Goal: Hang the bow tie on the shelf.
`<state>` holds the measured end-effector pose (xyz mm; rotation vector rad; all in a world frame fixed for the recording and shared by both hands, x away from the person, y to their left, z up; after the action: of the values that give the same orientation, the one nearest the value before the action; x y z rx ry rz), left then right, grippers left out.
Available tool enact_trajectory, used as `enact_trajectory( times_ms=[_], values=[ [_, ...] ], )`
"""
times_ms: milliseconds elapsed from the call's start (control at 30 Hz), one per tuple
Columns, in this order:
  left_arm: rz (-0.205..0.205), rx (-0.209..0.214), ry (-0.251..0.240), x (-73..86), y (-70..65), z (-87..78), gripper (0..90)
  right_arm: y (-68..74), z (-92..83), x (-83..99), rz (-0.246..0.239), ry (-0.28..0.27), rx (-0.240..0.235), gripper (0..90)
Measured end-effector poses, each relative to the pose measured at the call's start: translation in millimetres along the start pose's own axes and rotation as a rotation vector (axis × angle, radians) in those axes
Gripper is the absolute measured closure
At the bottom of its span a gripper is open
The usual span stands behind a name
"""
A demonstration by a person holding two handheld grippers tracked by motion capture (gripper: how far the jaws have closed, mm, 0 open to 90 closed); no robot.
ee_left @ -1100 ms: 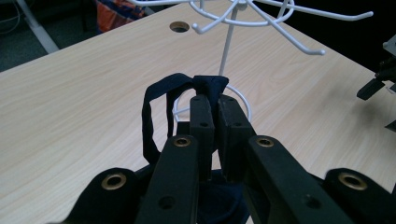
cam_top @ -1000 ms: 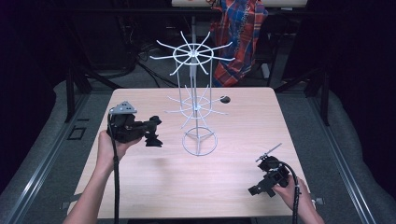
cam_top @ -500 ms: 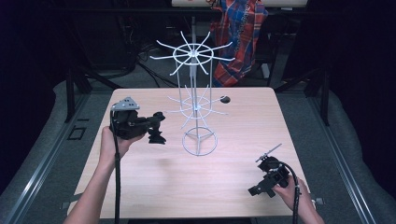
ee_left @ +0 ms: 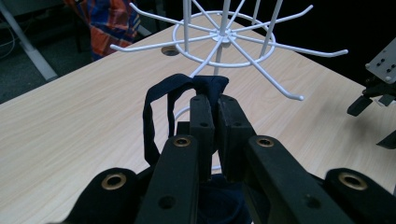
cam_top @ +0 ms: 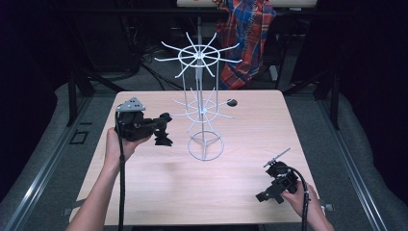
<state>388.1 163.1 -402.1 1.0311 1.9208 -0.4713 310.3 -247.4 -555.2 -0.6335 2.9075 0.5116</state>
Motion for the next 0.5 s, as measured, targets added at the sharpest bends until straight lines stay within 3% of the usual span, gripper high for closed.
enact_trajectory(
  times_ms=[500],
  values=[
    [0.011,0.016,0.018,-1.5,0.0,10.1,86.4,-0.3,0.0,0.2,0.001,0.0,-0.001,7.6]
  ],
)
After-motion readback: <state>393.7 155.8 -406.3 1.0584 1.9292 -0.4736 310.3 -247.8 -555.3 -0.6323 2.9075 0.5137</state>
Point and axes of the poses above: each handheld gripper's, and its own axes: z roughly forward along the jaws, x roughly out of its underside, y roughly to its left, the point moved 3 cm from there along z, roughly forward along the jaws, and after that the axes turned 10 degrees about z, right-handed, at the moved point
